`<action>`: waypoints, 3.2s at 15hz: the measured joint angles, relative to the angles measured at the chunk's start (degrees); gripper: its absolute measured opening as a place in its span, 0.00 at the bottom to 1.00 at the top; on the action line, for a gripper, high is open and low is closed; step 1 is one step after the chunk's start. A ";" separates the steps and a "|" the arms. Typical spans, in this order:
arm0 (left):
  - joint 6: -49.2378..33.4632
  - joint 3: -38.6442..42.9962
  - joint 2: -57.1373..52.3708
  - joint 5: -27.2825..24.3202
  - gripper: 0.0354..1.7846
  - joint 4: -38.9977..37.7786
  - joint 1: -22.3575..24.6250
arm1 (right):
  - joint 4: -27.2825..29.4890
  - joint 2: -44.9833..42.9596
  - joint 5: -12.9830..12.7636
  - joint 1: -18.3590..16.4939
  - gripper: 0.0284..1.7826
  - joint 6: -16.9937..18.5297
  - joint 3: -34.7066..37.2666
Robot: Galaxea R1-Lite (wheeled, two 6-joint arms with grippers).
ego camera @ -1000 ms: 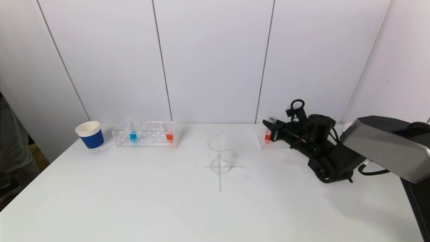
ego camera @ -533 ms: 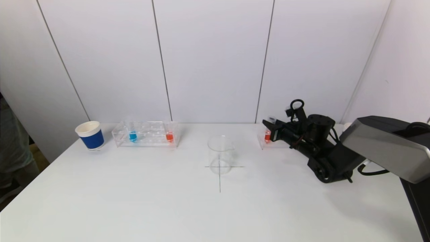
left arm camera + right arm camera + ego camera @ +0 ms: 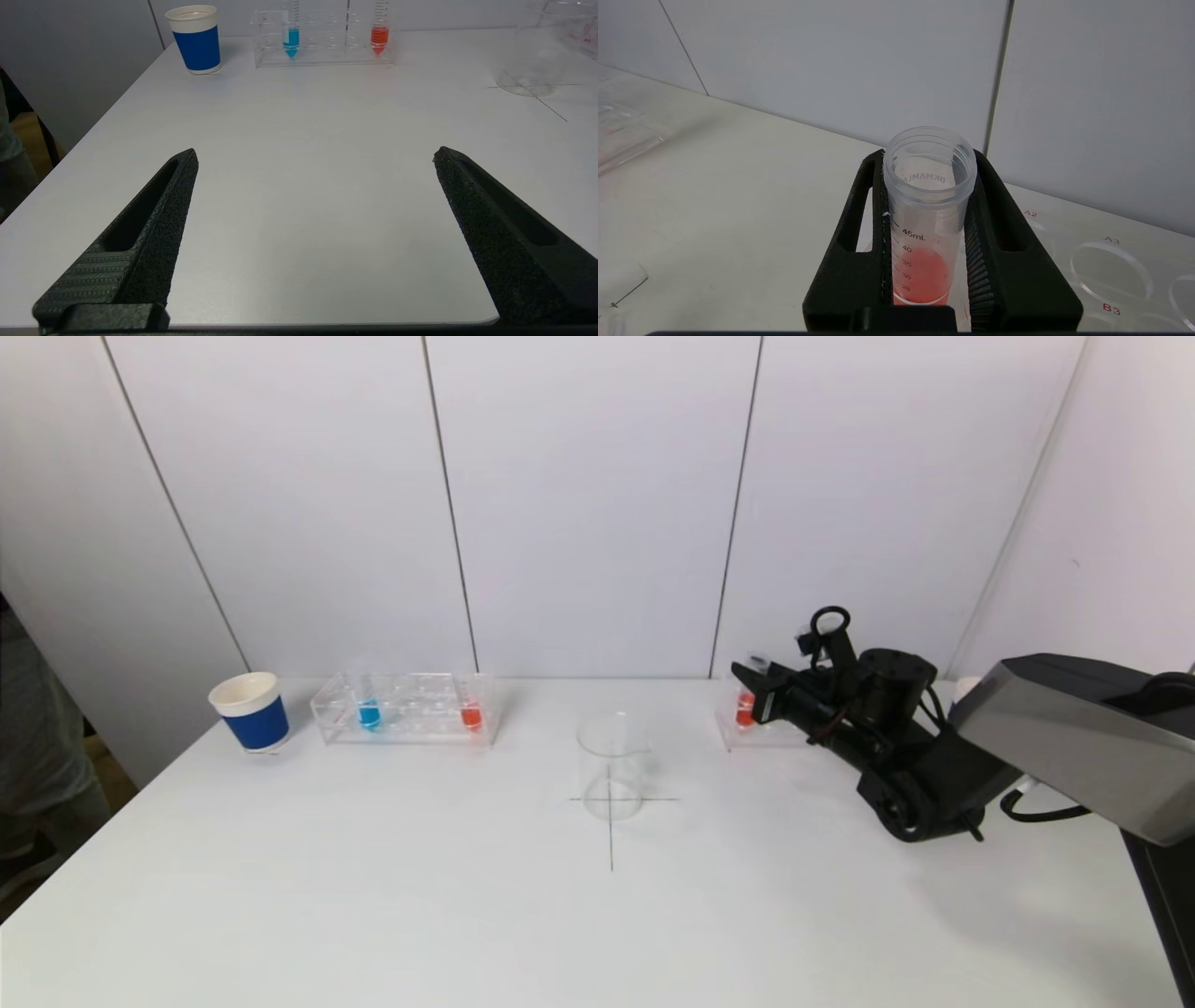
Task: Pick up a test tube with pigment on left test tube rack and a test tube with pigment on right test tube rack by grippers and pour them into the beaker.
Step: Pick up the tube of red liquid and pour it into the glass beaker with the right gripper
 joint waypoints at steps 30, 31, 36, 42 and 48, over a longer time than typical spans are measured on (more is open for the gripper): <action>-0.02 0.00 0.00 0.01 0.99 0.00 0.00 | 16.53 -23.11 0.27 8.83 0.27 -13.85 0.78; 0.00 0.00 0.00 0.01 0.99 0.00 0.01 | 16.97 -24.05 0.21 9.09 0.27 -14.73 0.72; -0.02 0.00 0.00 0.01 0.99 0.00 0.01 | 17.99 -27.34 -0.09 9.92 0.27 -20.63 0.72; 0.00 0.00 0.00 0.01 0.99 0.00 0.04 | 19.07 -28.49 0.11 11.25 0.27 -22.72 0.46; 0.02 0.00 0.00 0.04 0.99 0.00 0.01 | 19.52 -27.94 0.93 12.81 0.27 -26.39 -0.55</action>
